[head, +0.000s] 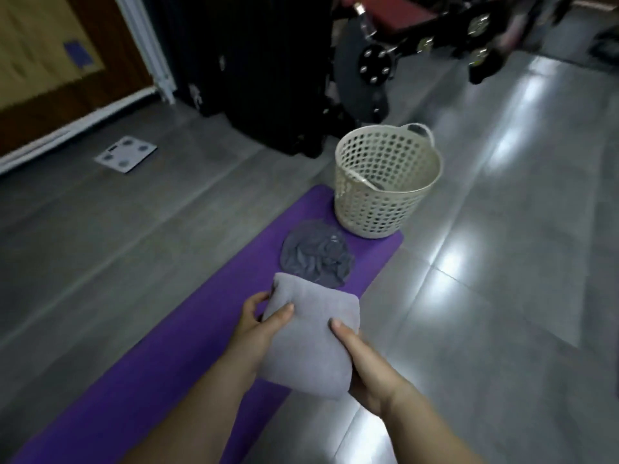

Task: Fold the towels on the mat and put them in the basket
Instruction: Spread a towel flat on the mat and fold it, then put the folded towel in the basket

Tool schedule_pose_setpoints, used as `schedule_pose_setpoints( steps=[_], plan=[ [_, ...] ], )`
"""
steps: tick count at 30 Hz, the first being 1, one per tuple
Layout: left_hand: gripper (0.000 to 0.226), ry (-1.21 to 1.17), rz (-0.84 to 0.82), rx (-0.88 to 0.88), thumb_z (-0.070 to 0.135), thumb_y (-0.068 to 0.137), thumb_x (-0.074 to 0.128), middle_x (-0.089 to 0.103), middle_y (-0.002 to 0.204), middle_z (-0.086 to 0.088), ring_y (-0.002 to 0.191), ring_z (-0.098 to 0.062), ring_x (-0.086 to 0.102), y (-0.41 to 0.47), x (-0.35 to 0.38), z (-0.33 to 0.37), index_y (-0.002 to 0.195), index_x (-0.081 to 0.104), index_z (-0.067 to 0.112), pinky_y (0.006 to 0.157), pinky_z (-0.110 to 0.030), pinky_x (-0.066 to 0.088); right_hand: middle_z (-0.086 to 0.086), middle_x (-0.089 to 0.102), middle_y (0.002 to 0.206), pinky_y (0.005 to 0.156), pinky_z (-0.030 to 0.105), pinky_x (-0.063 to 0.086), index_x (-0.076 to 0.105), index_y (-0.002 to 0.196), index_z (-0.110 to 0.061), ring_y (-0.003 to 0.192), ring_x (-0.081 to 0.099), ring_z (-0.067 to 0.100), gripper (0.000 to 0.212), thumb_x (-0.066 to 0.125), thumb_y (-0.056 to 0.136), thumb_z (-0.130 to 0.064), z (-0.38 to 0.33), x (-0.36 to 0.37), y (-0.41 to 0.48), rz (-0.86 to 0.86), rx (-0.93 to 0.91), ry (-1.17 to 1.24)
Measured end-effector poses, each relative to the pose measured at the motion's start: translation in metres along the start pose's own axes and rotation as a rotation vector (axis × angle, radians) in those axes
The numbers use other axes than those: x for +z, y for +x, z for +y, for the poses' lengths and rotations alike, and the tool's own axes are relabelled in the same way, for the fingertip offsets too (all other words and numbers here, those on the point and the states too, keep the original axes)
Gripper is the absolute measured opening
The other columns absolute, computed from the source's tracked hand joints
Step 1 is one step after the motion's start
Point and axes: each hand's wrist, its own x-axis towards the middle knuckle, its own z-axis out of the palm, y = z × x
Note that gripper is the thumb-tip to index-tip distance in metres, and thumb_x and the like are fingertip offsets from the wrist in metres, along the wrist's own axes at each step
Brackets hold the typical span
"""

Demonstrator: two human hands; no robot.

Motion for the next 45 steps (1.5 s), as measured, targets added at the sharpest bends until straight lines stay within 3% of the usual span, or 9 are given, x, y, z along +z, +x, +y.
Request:
schedule_pose_setpoints(
  steps=[6,18,25,29,34,36,39,43,45],
  plan=[
    [0.038,-0.075,-0.144,0.009,0.018,0.087,0.057,0.059,0.101,-0.002,0.077,-0.011,0.057,-0.015,0.14,0.035,0.123,0.044,0.018,0.061,-0.023,0.047,0.009,0.067,0.103,0.057,0.023,0.055,0.052,0.122,-0.007,0.08,0.066,0.018,0.034,0.056,0.088,-0.013,-0.085,-0.092,-0.05,0.285,-0.252,0.027],
    [0.029,-0.15,-0.234,-0.053,0.021,0.088,0.055,0.061,0.107,0.0,0.089,-0.012,0.06,0.125,0.287,0.089,0.117,0.048,0.022,0.072,-0.025,0.05,0.008,0.064,0.111,0.06,0.022,0.055,0.051,0.113,-0.015,0.089,0.065,0.017,0.058,0.068,0.059,-0.029,-0.244,-0.203,0.042,0.31,-0.257,-0.119],
    [0.041,-0.069,-0.344,-0.112,0.029,0.067,0.068,0.065,0.094,0.0,0.077,-0.012,0.063,0.232,0.37,0.174,0.104,0.052,0.022,0.06,-0.018,0.053,0.001,0.07,0.103,0.072,0.036,0.056,0.055,0.11,-0.023,0.091,0.066,0.02,0.046,0.064,0.064,-0.023,-0.376,-0.26,0.106,0.175,-0.115,-0.16],
    [0.049,-0.043,-0.36,-0.161,0.033,0.073,0.068,0.063,0.099,0.007,0.085,-0.01,0.062,0.285,0.396,0.2,0.116,0.047,0.025,0.071,-0.021,0.052,0.007,0.07,0.102,0.065,0.033,0.057,0.057,0.112,-0.016,0.088,0.067,0.023,0.04,0.068,0.074,-0.014,-0.431,-0.277,0.156,0.21,-0.108,-0.186],
    [0.008,-0.135,-0.116,-0.208,0.038,0.092,0.049,0.056,0.105,0.009,0.088,-0.001,0.053,0.348,0.422,0.196,0.095,0.053,0.032,0.076,-0.017,0.046,0.008,0.071,0.094,0.062,0.031,0.057,0.058,0.11,-0.011,0.084,0.066,0.025,0.028,0.061,0.083,-0.005,-0.497,-0.303,0.237,0.182,-0.059,-0.275],
    [0.031,-0.126,0.086,-0.23,0.057,0.076,0.053,0.059,0.109,-0.001,0.101,-0.018,0.057,0.381,0.428,0.191,0.082,0.057,0.027,0.093,-0.033,0.043,0.008,0.071,0.093,0.056,0.028,0.057,0.057,0.111,-0.011,0.082,0.066,0.025,0.038,0.07,0.075,-0.011,-0.524,-0.32,0.28,0.139,-0.017,-0.31],
    [0.042,-0.129,0.355,-0.304,0.042,0.088,0.05,0.051,0.132,-0.015,0.124,-0.027,0.046,0.428,0.437,0.174,0.114,0.057,0.008,0.103,-0.033,0.034,0.005,0.068,0.096,0.053,0.028,0.054,0.053,0.118,-0.014,0.086,0.062,0.024,0.034,0.058,0.085,-0.007,-0.563,-0.355,0.355,0.089,0.073,-0.445],
    [0.046,-0.089,0.591,-0.442,0.019,0.094,0.049,0.04,0.142,-0.015,0.13,-0.028,0.039,0.496,0.454,0.125,0.136,0.039,0.004,0.101,-0.029,0.032,0.005,0.063,0.079,0.055,0.025,0.043,0.058,0.109,-0.017,0.075,0.054,0.022,0.063,0.083,0.055,-0.04,-0.597,-0.382,0.465,0.078,0.178,-0.657],
    [0.05,-0.049,0.717,-0.488,0.019,0.088,0.058,0.049,0.133,-0.022,0.119,-0.035,0.048,0.53,0.462,0.094,0.132,0.041,0.002,0.096,-0.036,0.038,0.002,0.062,0.088,0.044,0.021,0.046,0.053,0.116,-0.019,0.075,0.055,0.021,0.037,0.065,0.081,-0.018,-0.595,-0.397,0.524,0.058,0.195,-0.679]
  ],
)
